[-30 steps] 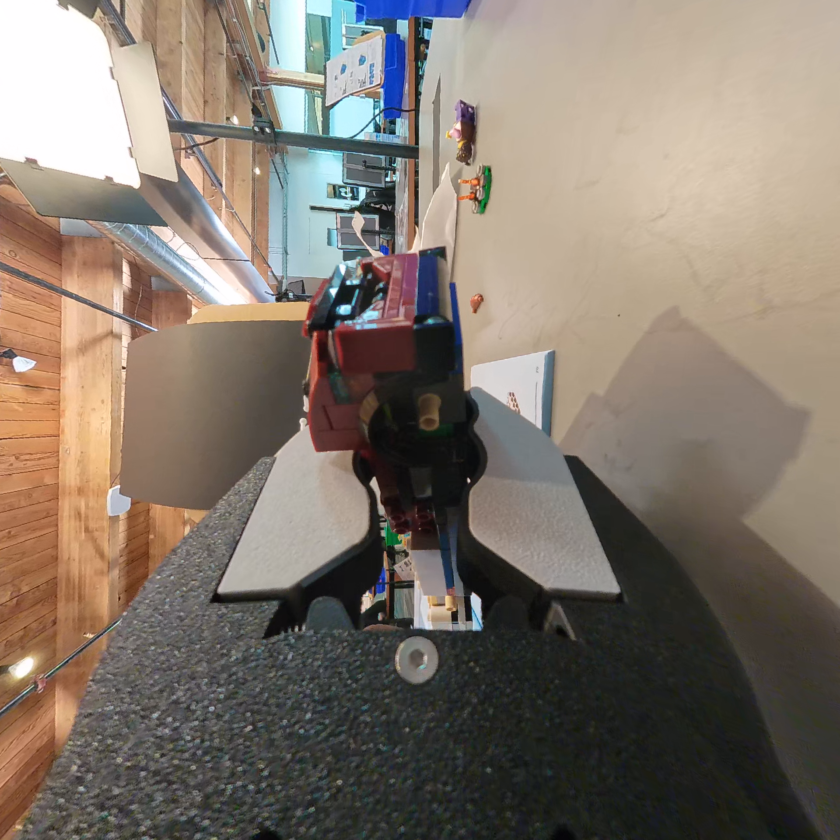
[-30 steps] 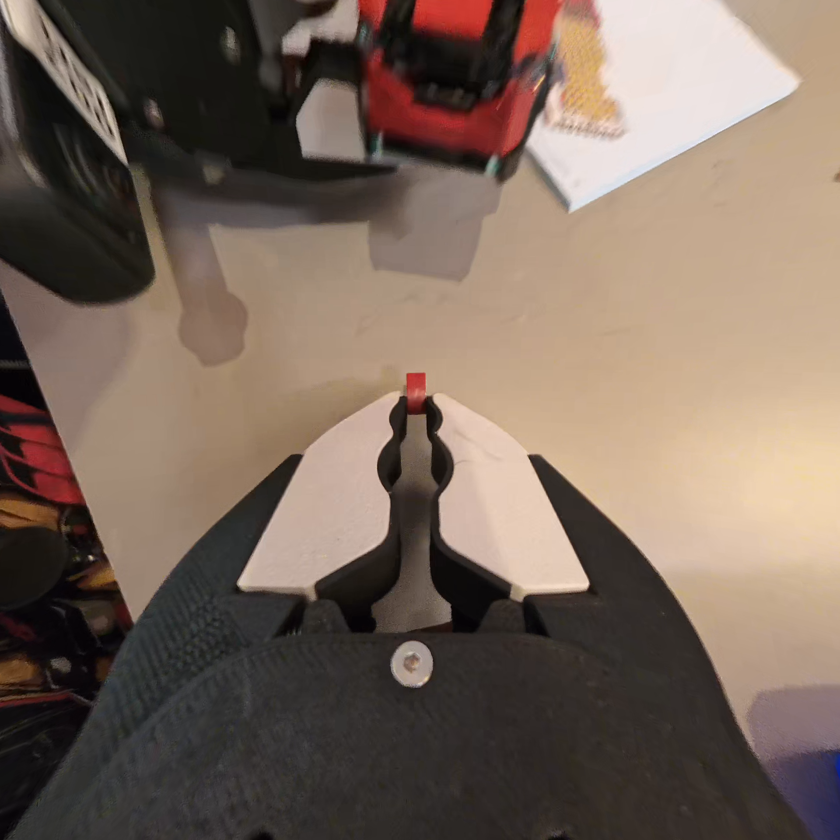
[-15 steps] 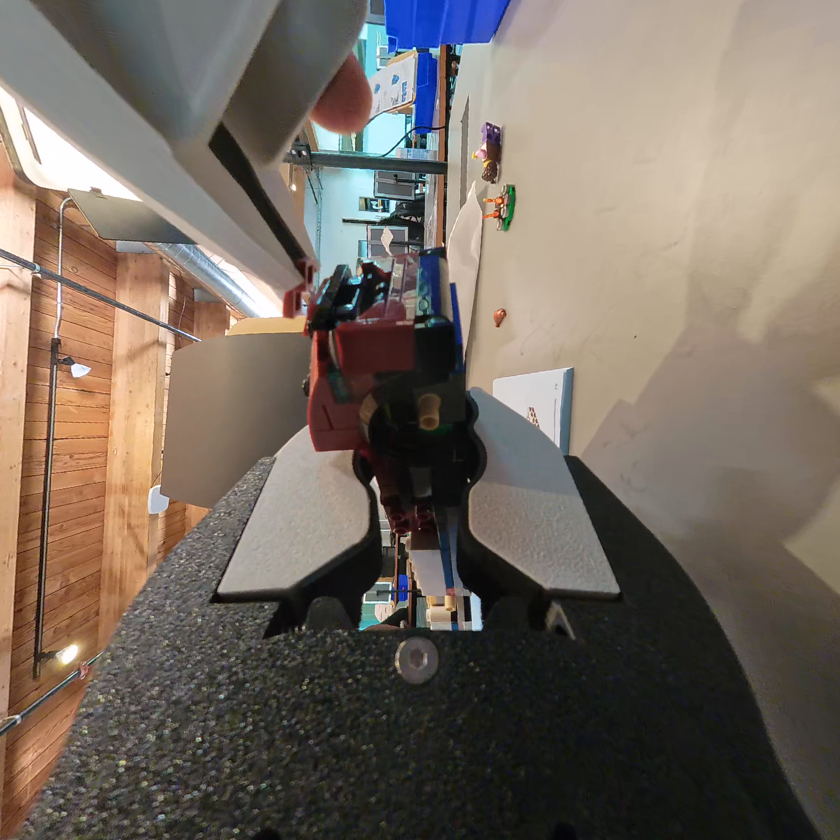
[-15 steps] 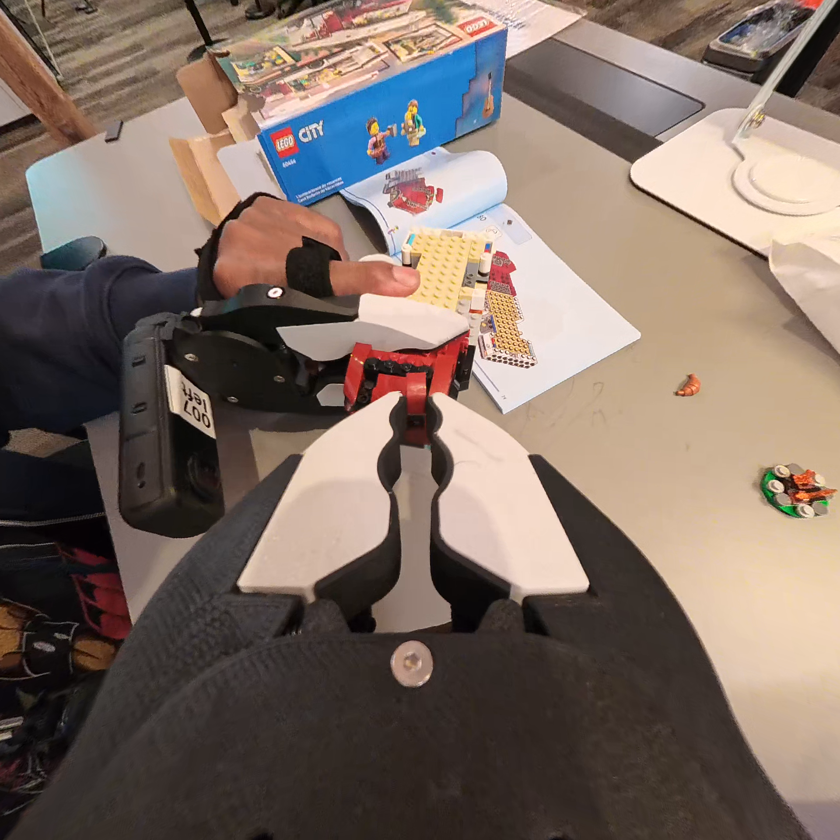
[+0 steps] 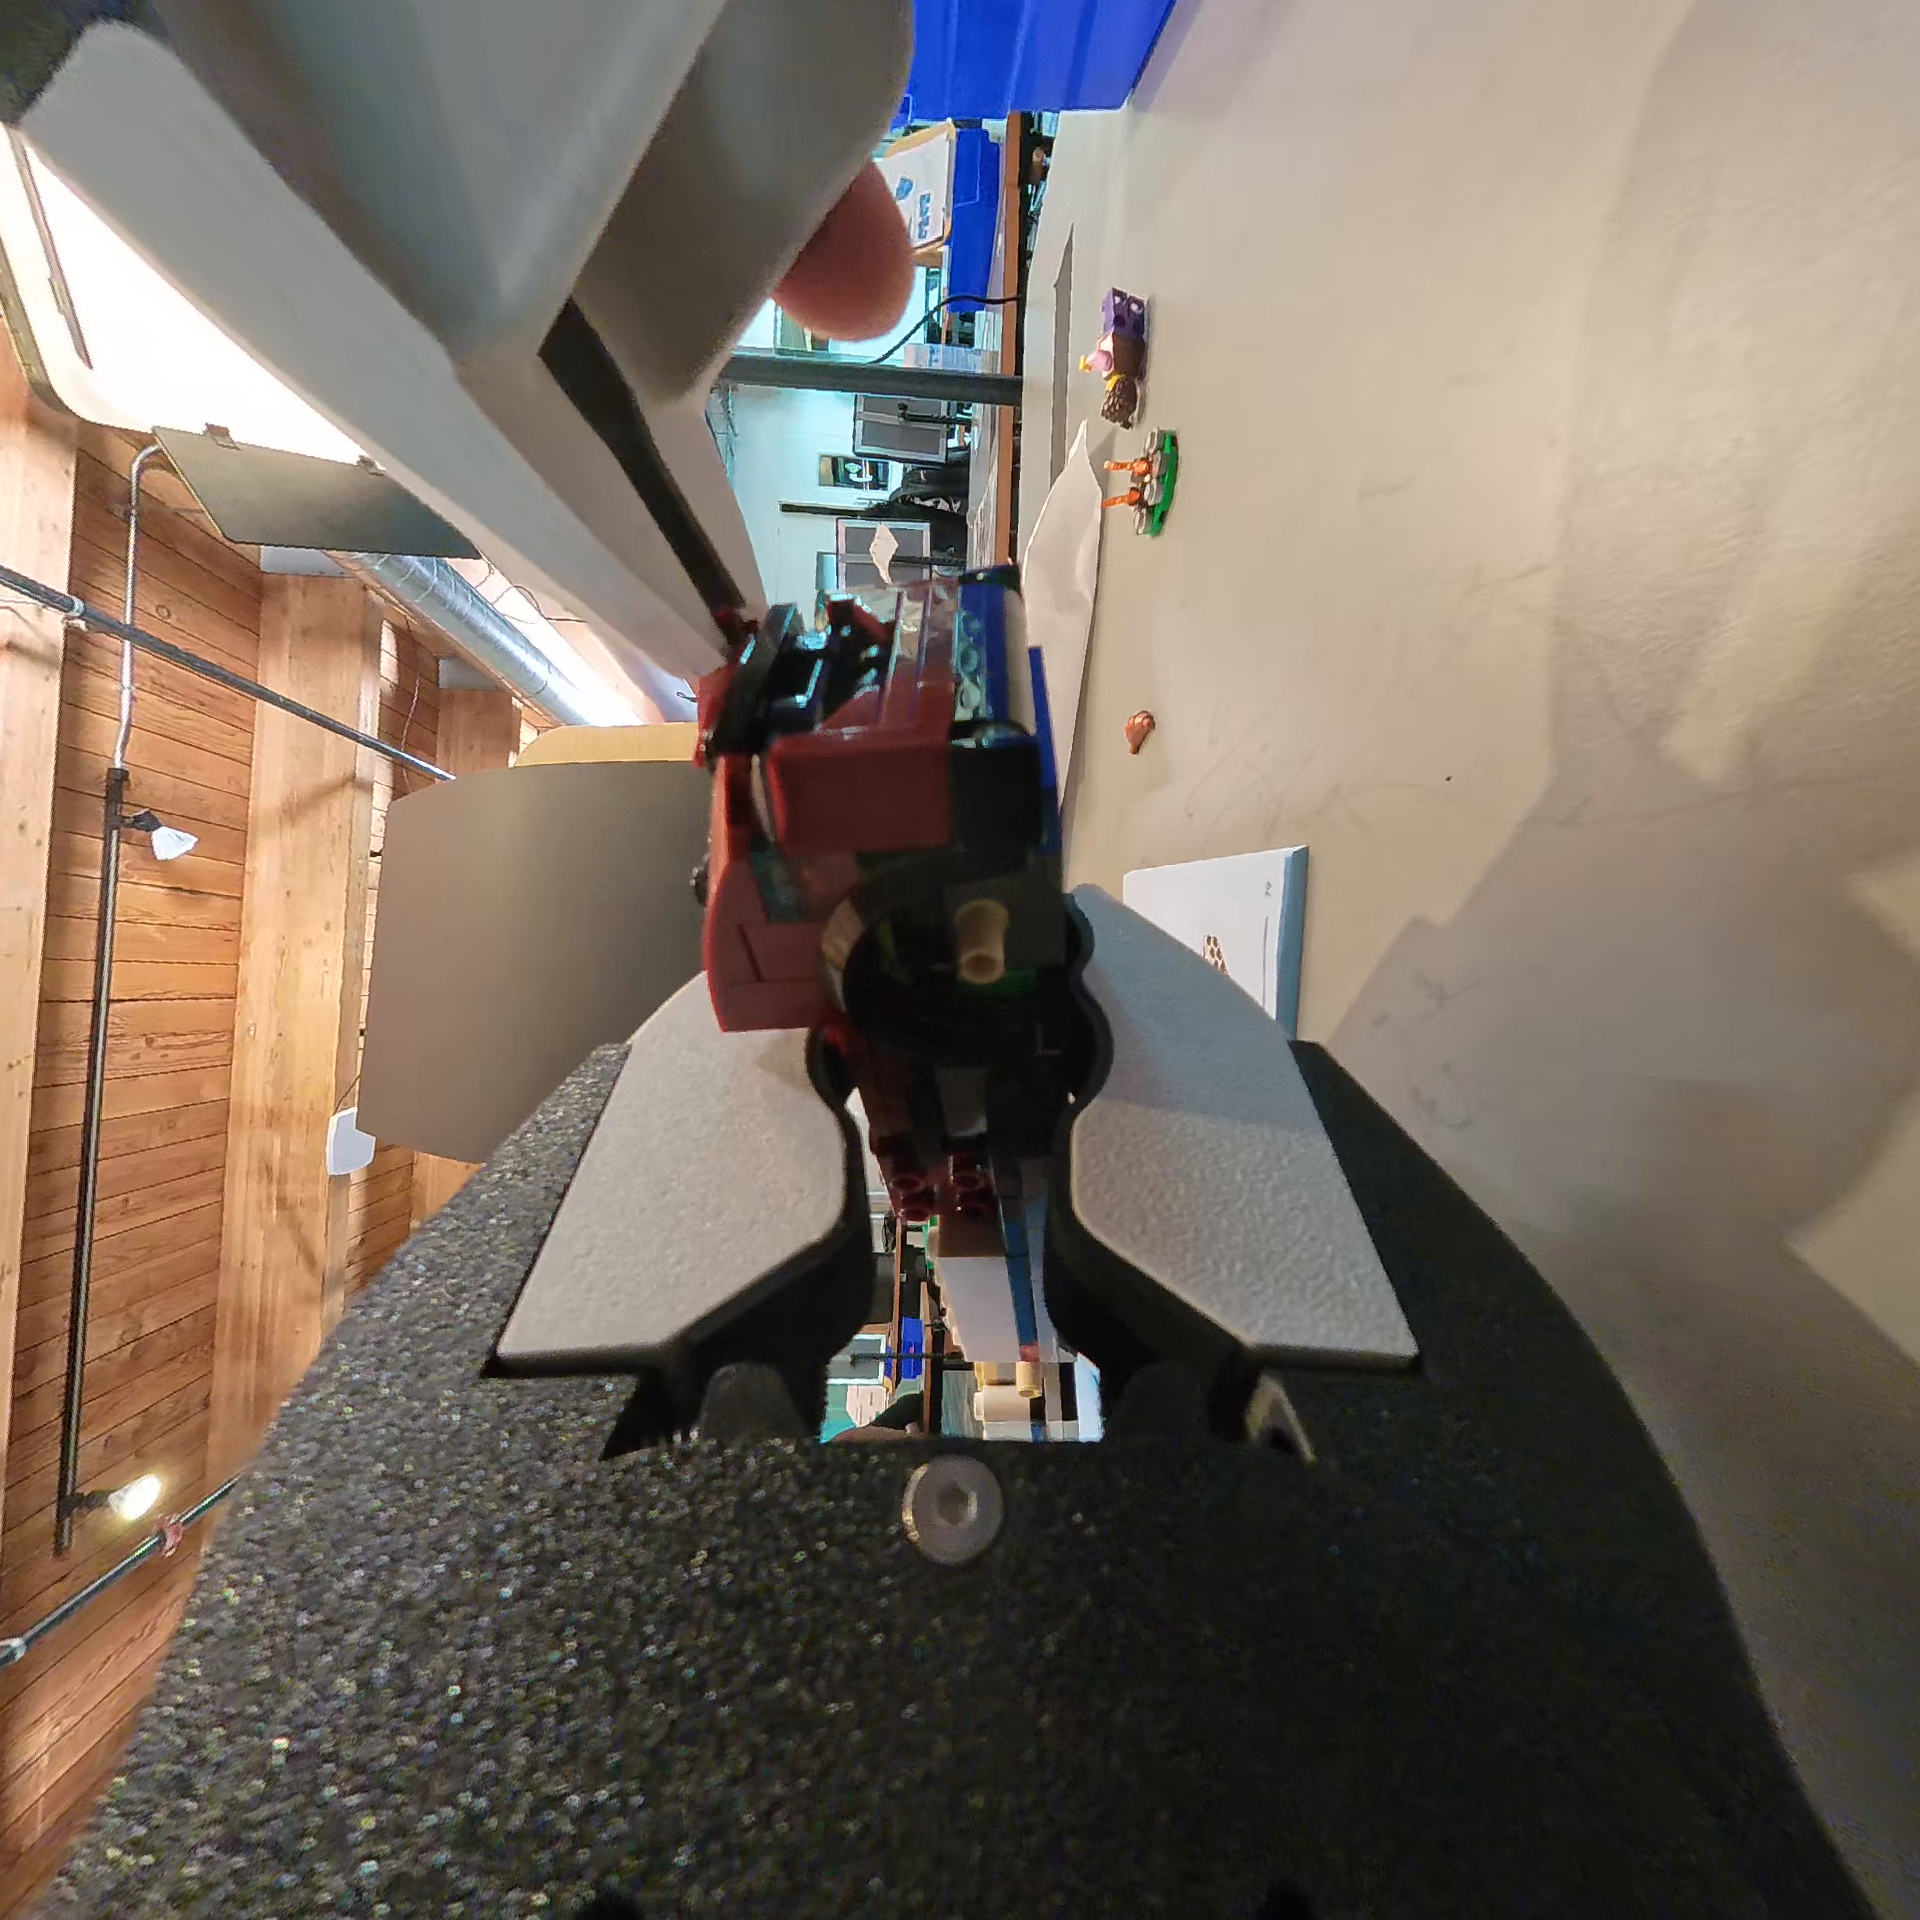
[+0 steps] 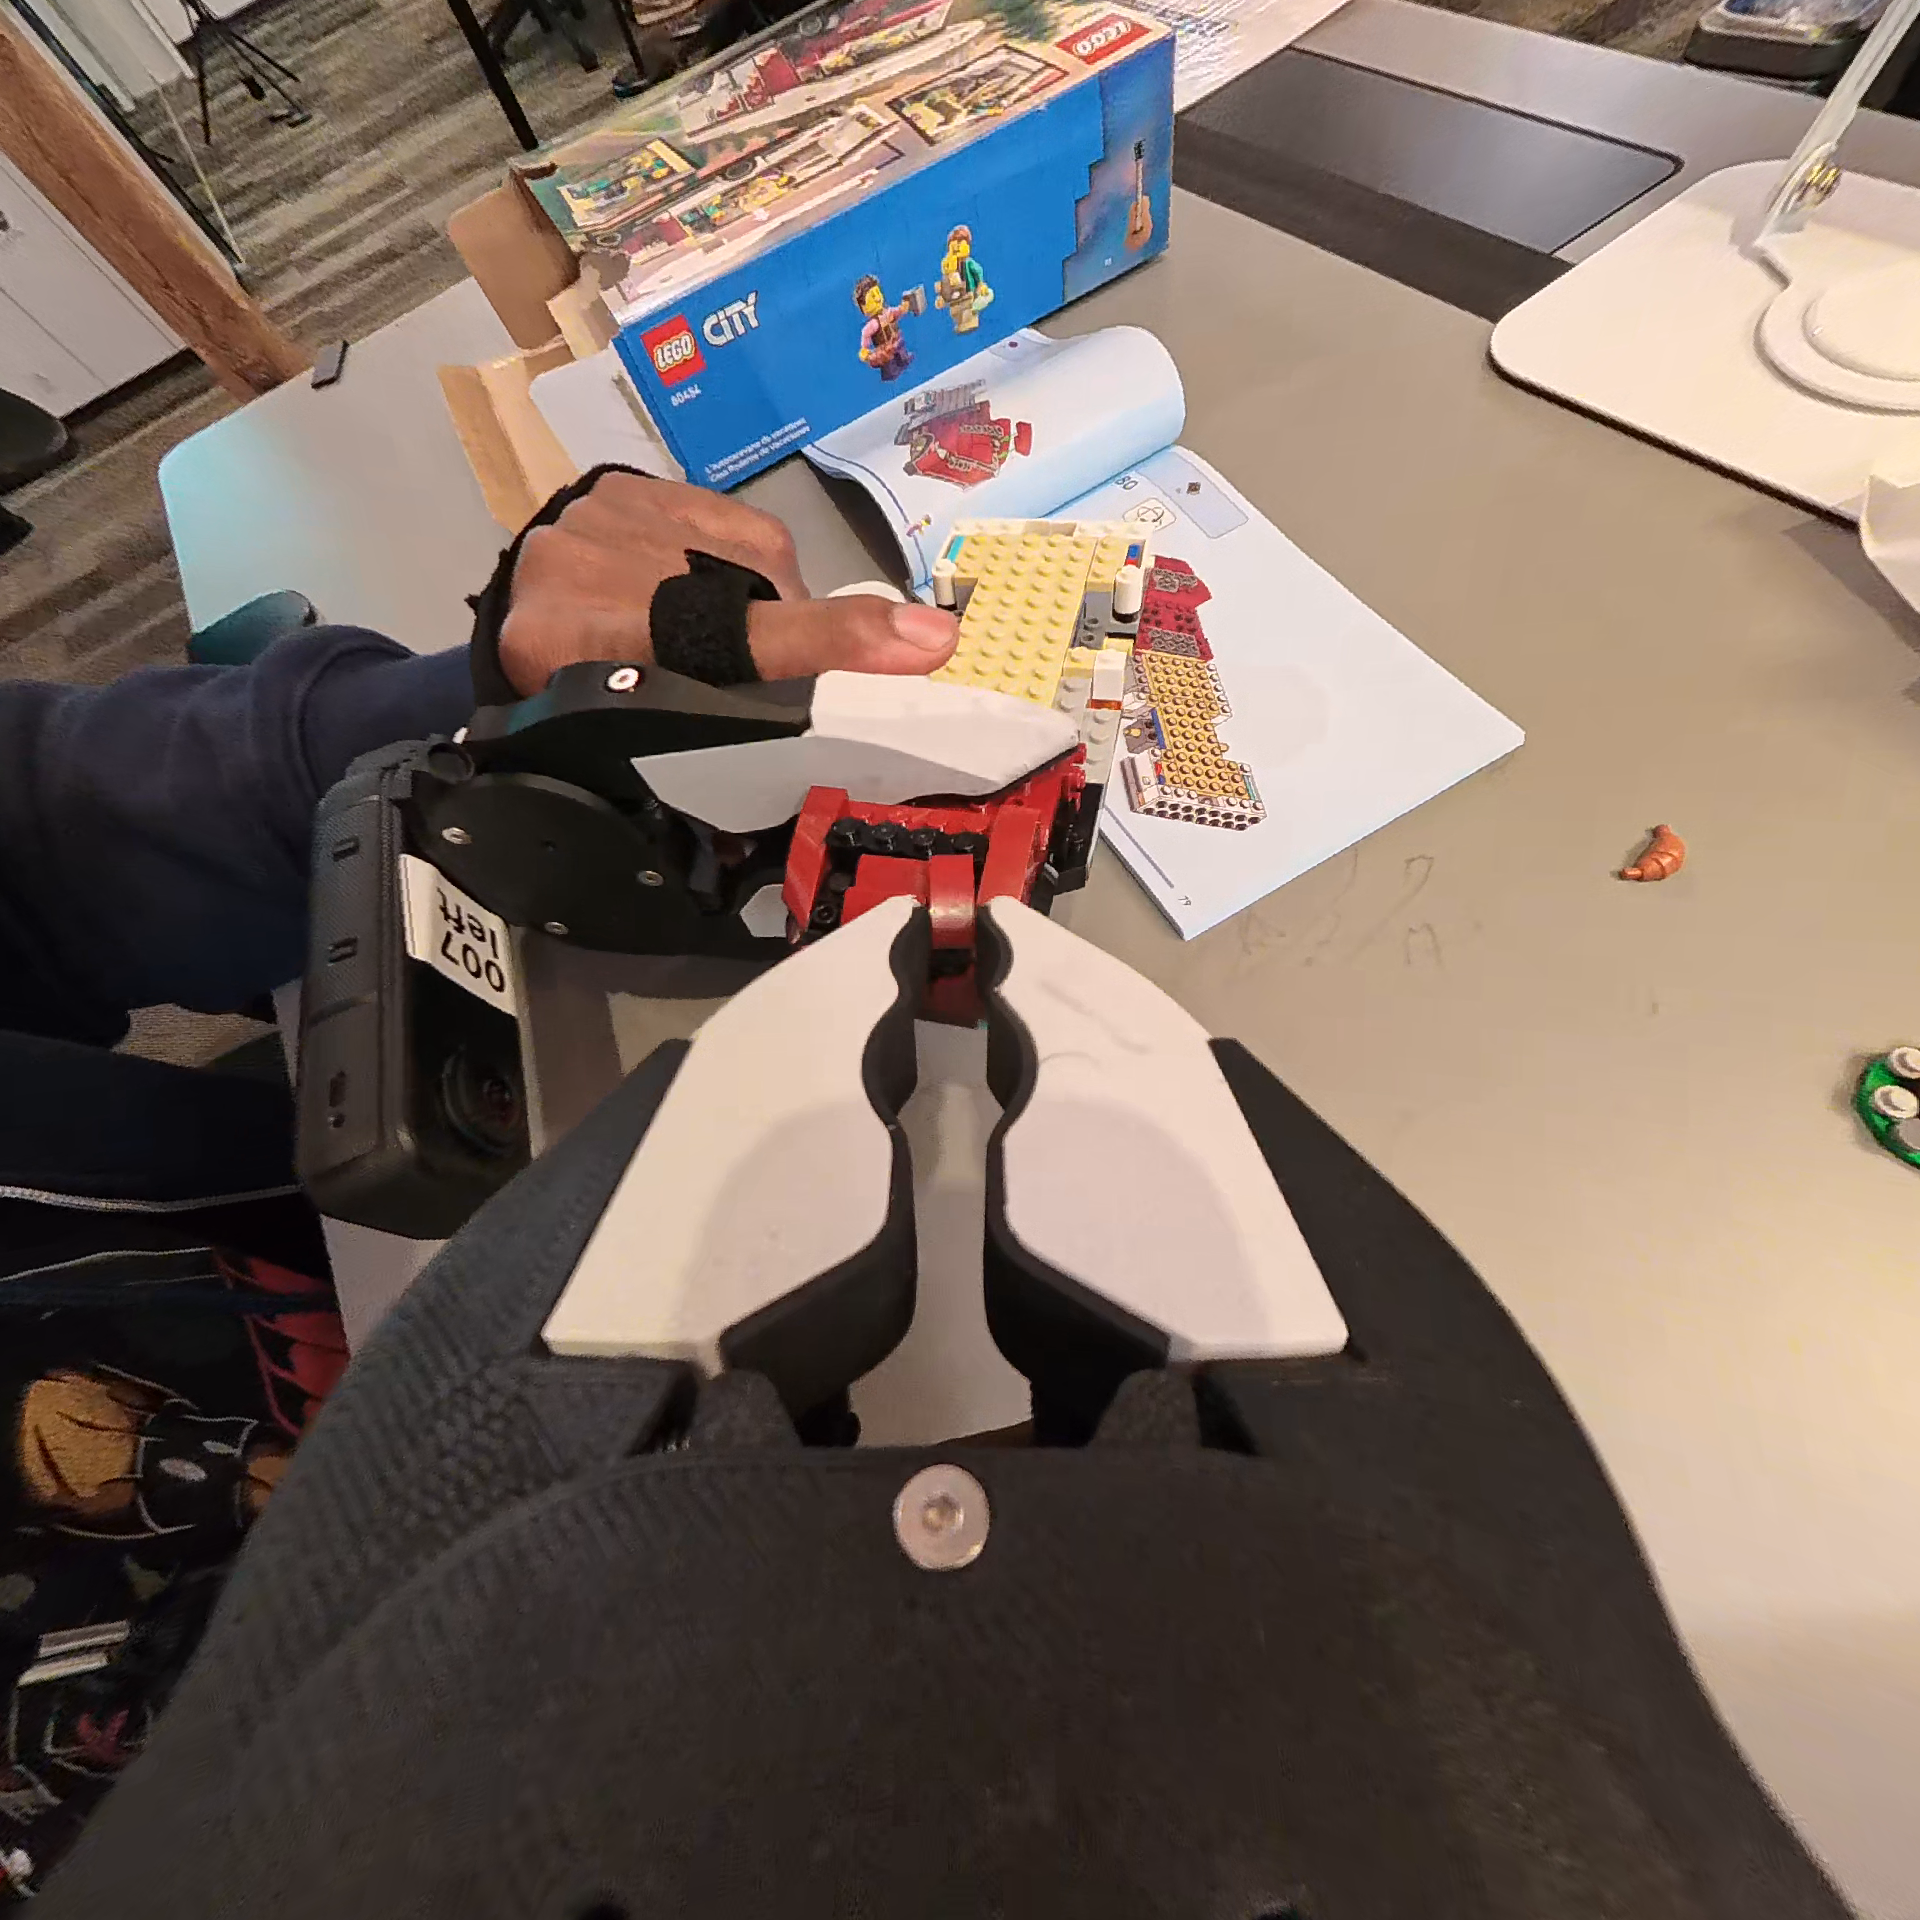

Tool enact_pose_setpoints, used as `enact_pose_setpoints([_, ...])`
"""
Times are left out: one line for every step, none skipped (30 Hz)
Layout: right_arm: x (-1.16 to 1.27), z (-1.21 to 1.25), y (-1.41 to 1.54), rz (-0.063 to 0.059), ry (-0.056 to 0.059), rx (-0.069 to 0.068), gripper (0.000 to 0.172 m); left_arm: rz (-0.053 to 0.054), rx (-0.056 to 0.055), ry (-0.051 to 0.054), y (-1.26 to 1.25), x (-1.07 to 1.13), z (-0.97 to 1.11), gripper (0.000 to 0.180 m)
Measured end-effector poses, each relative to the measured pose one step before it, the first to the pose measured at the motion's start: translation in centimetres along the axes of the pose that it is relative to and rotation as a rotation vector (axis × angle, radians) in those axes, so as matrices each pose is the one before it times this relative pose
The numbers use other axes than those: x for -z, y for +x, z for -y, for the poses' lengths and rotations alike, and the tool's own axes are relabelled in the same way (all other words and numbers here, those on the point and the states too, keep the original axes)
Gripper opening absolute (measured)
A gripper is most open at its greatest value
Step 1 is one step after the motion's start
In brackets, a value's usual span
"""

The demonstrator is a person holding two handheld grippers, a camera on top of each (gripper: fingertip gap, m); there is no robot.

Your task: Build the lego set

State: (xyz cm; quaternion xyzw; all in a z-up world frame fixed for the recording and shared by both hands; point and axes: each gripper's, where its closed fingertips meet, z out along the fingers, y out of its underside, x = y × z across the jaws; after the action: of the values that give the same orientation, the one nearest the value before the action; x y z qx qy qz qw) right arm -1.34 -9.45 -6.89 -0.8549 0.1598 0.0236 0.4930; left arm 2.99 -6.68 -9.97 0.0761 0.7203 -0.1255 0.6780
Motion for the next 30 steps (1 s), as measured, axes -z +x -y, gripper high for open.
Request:
enact_pose_setpoints([-0.008,0.0,-0.025,0.0043,0.0016,-0.0055,0.008,0.001,-0.0006,0.0003,-0.007,-0.002,0.003,0.035])
enact_pose_setpoints([-0.005,-0.004,-0.031,0.0048,0.0012,-0.0055,0.008,0.0002,0.0,0.0001,-0.001,0.006,0.014,0.035])
enact_pose_setpoints([0.001,-0.001,-0.057,0.0051,0.0016,-0.0044,0.008,0.0,0.0014,0.0003,0.001,0.008,0.008,0.036])
enact_pose_setpoints([-0.004,0.008,-0.063,0.0049,0.0024,-0.0042,0.009,0.0,0.0021,0.0006,-0.013,0.014,0.025,0.036])
enact_pose_setpoints([0.013,0.018,-0.051,0.004,0.0032,-0.0044,0.009,0.0003,0.0023,0.0006,-0.016,0.006,0.014,0.036])
enact_pose_setpoints([0.007,0.012,-0.016,0.0021,0.0034,-0.0034,0.009,0.0,0.0029,0.0006,-0.009,0.01,0.003,0.036])
enact_pose_setpoints([0.005,0.015,-0.006,0.0021,0.0037,-0.002,0.01,-0.0002,0.0021,0.0004,-0.012,0.008,0.011,0.036])
enact_pose_setpoints([0.022,0.04,-0.052,0.0044,0.0055,-0.0016,0.011,0.001,0.0026,0.0012,-0.033,0.012,0.025,0.036])
enact_pose_setpoints([0.023,0.031,-0.051,0.0059,0.0062,-0.0029,0.012,0.0016,0.0038,0.0012,-0.051,0.026,0.02,0.036])
enact_pose_setpoints([0.015,0.03,-0.043,0.0052,0.0067,-0.0031,0.013,0.0004,0.0031,0.0005,-0.041,0.018,0.018,0.036])
enact_pose_setpoints([0.032,0.091,-0.073,0.0072,0.0099,-0.0002,0.014,0.001,0.0021,0.0004,-0.036,0.018,0.015,0.036])
enact_pose_setpoints([0.04,0.13,-0.134,0.0105,0.0132,0.0027,0.018,0.0002,0.0039,0.0,-0.034,0.012,0.009,0.036])
enact_pose_setpoints([0.062,0.141,-0.145,0.0096,0.0144,0.0065,0.019,0.0005,0.0041,0.0004,-0.037,0.022,0.008,0.036])
enact_pose_setpoints([0.094,0.165,-0.115,0.0066,0.0156,0.0158,0.021,-0.0004,0.0038,0.0004,-0.03,0.018,-0.013,0.036])
enact_pose_setpoints([0.166,0.155,-0.118,0.0038,0.017,0.032,0.023,-0.0003,0.0024,-0.001,-0.019,0.025,-0.025,0.036])
enact_pose_setpoints([0.246,0.168,-0.068,-0.0027,0.0186,0.0548,0.024,0.0009,0.0002,-0.0011,-0.032,0.015,-0.031,0.036])
enact_pose_setpoints([0.293,0.169,0.028,-0.0144,0.0205,0.0796,0.025,0.0015,-0.0001,-0.0008,-0.051,0.035,-0.03,0.036])
enact_pose_setpoints([0.31,0.134,0.067,-0.0212,0.019,0.0984,0.027,0.0006,0.0017,-0.0002,-0.046,0.028,-0.01,0.036])
enact_pose_setpoints([0.269,0.012,0.026,-0.0195,0.01,0.1112,0.029,0.0007,0.0031,0.0006,-0.057,0.036,-0.005,0.036])
enact_pose_setpoints([0.175,-0.213,-0.109,-0.0122,-0.004,0.1226,0.031,0.0012,0.0022,0.0018,-0.129,-0.032,0.052,0.036])
enact_pose_setpoints([0.078,-0.377,-0.261,-0.0034,-0.0144,0.1274,0.033,0.0012,0.0011,0.0025,-0.114,-0.009,0.067,0.036])
enact_pose_setpoints([0.004,-0.383,-0.296,-0.0024,-0.0172,0.1231,0.035,0.0016,-0.0011,0.0013,-0.102,0.01,0.074,0.036])
enact_pose_setpoints([-0.03,-0.221,-0.222,-0.0095,-0.0114,0.117,0.038,0.0028,-0.0024,0.0013,-0.087,0.009,0.068,0.035])
enact_pose_setpoints([-0.01,0.035,-0.151,-0.0122,0.0012,0.1082,0.042,0.0025,-0.0043,0.0012,-0.076,0.009,0.064,0.035])
enact_pose_setpoints([-0.001,0.236,-0.06,-0.0123,0.0124,0.093,0.044,0.0022,-0.0052,0.0005,-0.079,0.042,0.065,0.036])
enact_pose_setpoints([-0.032,0.304,0.066,-0.0158,0.0183,0.0788,0.046,0.0015,-0.0045,-0.0001,-0.066,0.031,0.041,0.036])
enact_pose_setpoints([-0.057,0.324,0.064,-0.0148,0.0227,0.0701,0.048,0.0023,-0.006,-0.0016,-0.079,0.034,0.008,0.036])
enact_pose_setpoints([-0.118,0.245,-0.051,-0.0091,0.0224,0.0618,0.049,0.0031,-0.0073,-0.0022,-0.093,0.038,-0.031,0.036])
enact_pose_setpoints([-0.198,0.045,-0.1,-0.0084,0.0106,0.0513,0.049,0.0012,-0.0083,-0.0028,-0.031,0.051,-0.008,0.035])
enact_pose_setpoints([-0.248,-0.196,-0.124,-0.0086,-0.0062,0.0414,0.049,-0.0017,-0.0089,-0.0021,0.009,0.021,-0.019,0.035])
